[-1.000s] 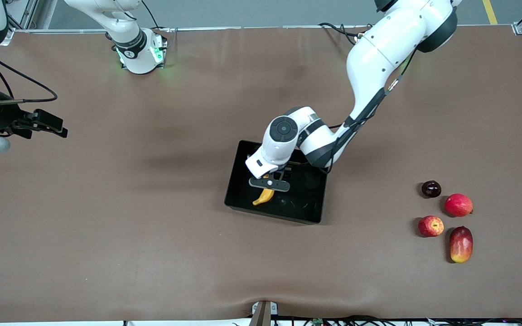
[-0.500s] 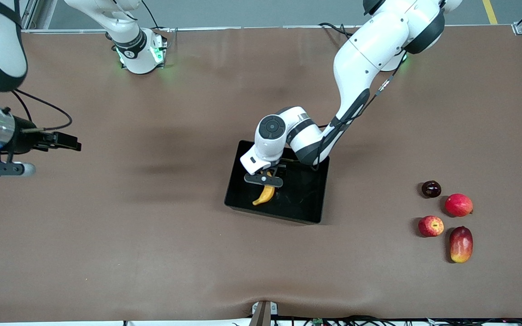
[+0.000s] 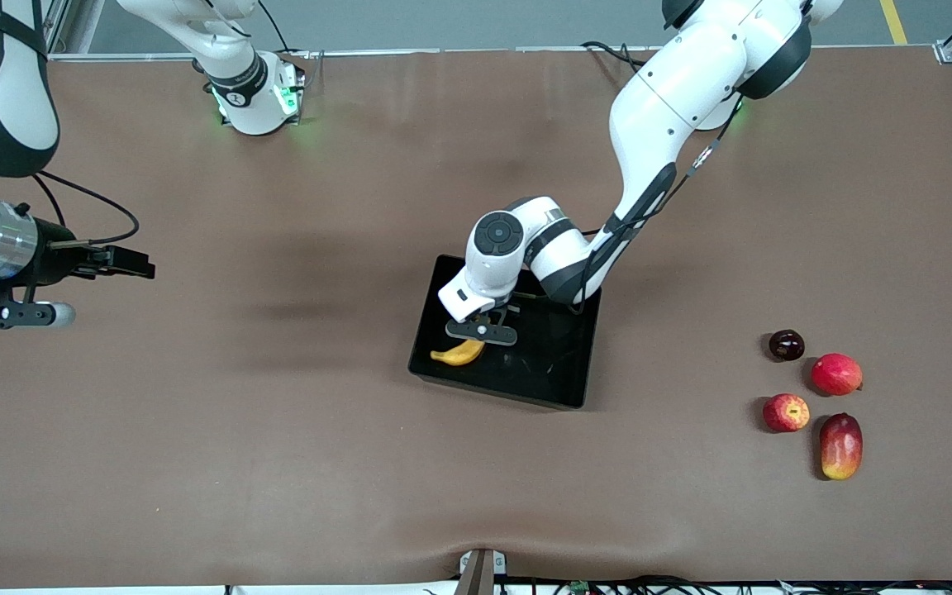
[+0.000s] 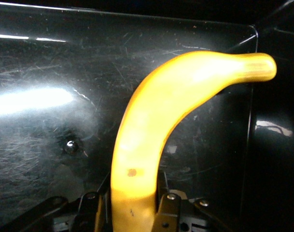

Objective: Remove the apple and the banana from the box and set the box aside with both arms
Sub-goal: 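Grasp the yellow banana with the left gripper while the right gripper approaches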

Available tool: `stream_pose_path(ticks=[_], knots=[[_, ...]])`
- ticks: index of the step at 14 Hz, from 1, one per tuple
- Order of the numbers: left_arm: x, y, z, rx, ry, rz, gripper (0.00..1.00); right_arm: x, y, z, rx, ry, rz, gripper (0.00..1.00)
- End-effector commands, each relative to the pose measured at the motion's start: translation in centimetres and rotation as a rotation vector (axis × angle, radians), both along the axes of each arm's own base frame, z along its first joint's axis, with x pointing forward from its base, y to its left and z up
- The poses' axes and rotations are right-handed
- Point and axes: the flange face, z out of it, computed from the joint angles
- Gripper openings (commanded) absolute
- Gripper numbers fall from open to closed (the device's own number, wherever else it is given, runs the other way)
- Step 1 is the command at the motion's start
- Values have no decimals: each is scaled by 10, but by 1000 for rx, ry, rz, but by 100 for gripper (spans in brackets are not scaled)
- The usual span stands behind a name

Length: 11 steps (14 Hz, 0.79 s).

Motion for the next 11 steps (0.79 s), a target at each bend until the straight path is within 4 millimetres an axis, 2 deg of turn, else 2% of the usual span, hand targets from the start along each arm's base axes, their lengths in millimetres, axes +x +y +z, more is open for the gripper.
stream_pose_path(ticks=[1,3,5,8,11], knots=[[5,0,8,6,-35,-2,0,-5,12,5,-2,7,-36,100],[15,7,21,13,-57,9,0,-7,30,-4,-17,23,-72,100],[26,13,32,14,-81,23,0,-7,36,-6,-24,18,-105,100],[41,14,60,40,-85,57,0,-8,51,-7,-27,25,-121,100],[47,16,77,35,-100,65,0,-8,80,-4,41,10,-111,100]])
